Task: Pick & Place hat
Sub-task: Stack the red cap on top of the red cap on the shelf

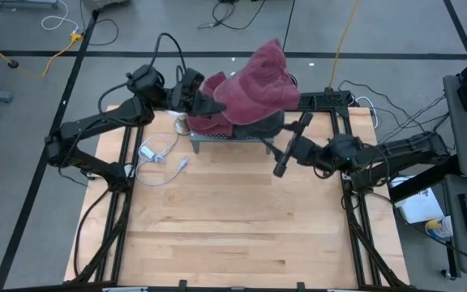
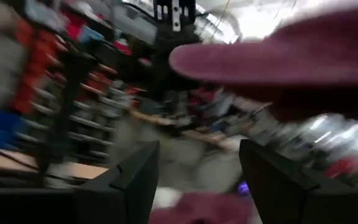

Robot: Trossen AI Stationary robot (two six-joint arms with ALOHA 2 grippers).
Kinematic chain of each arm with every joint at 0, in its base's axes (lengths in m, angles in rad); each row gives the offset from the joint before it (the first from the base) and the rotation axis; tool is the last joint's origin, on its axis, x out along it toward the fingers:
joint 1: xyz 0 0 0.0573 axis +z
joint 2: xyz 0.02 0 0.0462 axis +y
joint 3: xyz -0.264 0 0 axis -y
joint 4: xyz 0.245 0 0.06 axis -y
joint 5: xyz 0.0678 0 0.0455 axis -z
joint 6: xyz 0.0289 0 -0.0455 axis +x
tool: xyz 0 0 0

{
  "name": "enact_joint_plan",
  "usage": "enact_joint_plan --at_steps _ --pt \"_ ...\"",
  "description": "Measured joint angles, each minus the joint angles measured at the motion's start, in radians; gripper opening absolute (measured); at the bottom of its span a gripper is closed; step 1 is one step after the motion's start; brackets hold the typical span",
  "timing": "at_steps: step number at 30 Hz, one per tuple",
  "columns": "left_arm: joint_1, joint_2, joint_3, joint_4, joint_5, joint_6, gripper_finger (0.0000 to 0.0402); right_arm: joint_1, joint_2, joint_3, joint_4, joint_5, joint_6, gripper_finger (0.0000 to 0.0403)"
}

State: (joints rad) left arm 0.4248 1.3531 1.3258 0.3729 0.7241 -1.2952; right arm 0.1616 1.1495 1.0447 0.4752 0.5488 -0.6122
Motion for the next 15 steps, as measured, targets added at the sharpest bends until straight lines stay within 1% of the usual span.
enact_joint_plan --at_steps 5,8,12,15 --pt "0.015 -0.017 0.000 0.003 0.078 0.125 0.0009 0.024 -0.014 0.000 -0.136 -0.002 0.438 0.0216" --pt "0.021 -0.041 0.000 -0.008 0.110 0.205 0.0009 0.024 -0.032 0.000 -0.216 -0.008 0.661 0.0217" --pt "0.023 -0.084 0.000 -0.020 0.121 0.319 0.0009 0.023 -0.068 0.000 -0.265 -0.105 0.907 0.0217" --pt "0.022 -0.129 0.000 -0.071 0.117 0.431 0.0009 0.008 -0.092 0.000 -0.276 -0.191 1.035 0.0217"
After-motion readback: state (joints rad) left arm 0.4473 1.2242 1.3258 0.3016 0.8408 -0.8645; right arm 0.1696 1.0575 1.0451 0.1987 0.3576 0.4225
